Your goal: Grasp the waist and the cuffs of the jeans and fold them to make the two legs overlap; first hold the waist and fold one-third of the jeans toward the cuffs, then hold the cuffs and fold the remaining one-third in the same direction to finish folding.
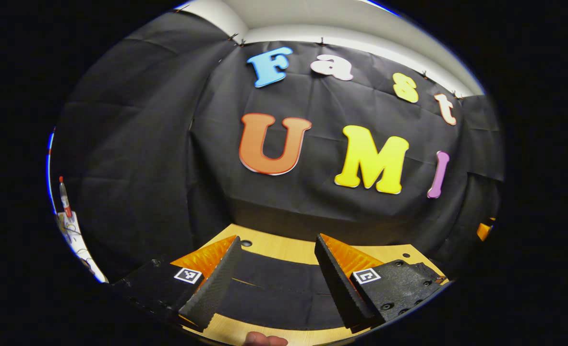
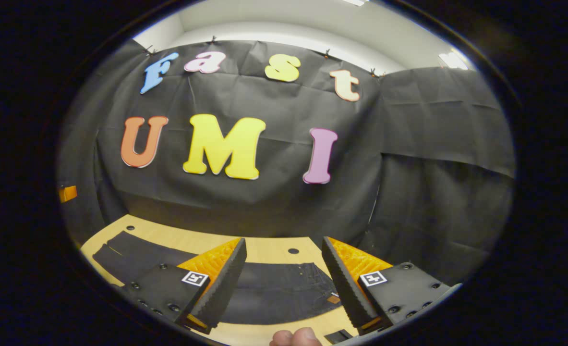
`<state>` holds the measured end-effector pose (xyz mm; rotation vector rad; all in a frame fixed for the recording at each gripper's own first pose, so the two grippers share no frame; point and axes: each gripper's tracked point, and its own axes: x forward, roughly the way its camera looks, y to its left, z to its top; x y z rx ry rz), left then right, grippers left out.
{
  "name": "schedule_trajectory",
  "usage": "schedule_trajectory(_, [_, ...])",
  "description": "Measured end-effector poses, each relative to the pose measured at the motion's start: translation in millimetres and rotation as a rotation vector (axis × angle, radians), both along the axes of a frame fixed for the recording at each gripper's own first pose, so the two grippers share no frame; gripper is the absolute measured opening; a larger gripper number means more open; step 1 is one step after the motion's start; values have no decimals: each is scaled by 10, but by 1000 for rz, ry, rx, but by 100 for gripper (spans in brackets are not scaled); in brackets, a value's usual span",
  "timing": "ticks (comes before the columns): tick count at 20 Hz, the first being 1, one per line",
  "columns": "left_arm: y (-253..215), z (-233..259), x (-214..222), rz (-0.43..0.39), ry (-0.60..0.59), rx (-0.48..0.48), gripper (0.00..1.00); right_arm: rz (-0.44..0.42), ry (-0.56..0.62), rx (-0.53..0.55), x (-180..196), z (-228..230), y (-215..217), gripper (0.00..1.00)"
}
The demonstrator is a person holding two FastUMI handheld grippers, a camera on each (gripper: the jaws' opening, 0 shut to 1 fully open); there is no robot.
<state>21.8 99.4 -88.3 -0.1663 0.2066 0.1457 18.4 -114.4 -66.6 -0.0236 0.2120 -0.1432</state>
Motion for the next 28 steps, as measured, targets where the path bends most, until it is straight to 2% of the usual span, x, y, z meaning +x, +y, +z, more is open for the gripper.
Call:
schedule_trajectory(3, [436,-484,31,122,125,-149,99,-40,133,52,124,-491,-508,98])
schedule_trajectory(5, [715,-867,-57,236,203,-302,99,-79,235,106,197,-872,-832,98])
schedule_trajectory(8, [1070,-1479,-168,433,321,-561,99,-137,413,256,292,-1543,-1189,99])
schedule_trajectory(11, [1082,-2043,-359,607,404,-824,99,-216,569,410,313,-2123,-1434,99])
schedule_trajectory(14, [949,-2352,-502,711,460,-968,100,-291,686,516,316,-2579,-1618,100])
schedule_trajectory(16, [851,-2425,-570,759,475,-1017,99,-344,734,593,336,-2738,-1698,99])
schedule_trajectory(19, [917,-2487,-572,790,498,-1034,99,-394,783,653,414,-2905,-1766,98])
schedule_trajectory(21, [912,-2546,-500,808,508,-1040,99,-403,807,664,469,-3007,-1771,98])
schedule_trajectory(28, [907,-2632,-366,813,566,-954,99,-472,897,646,445,-3413,-1892,98])
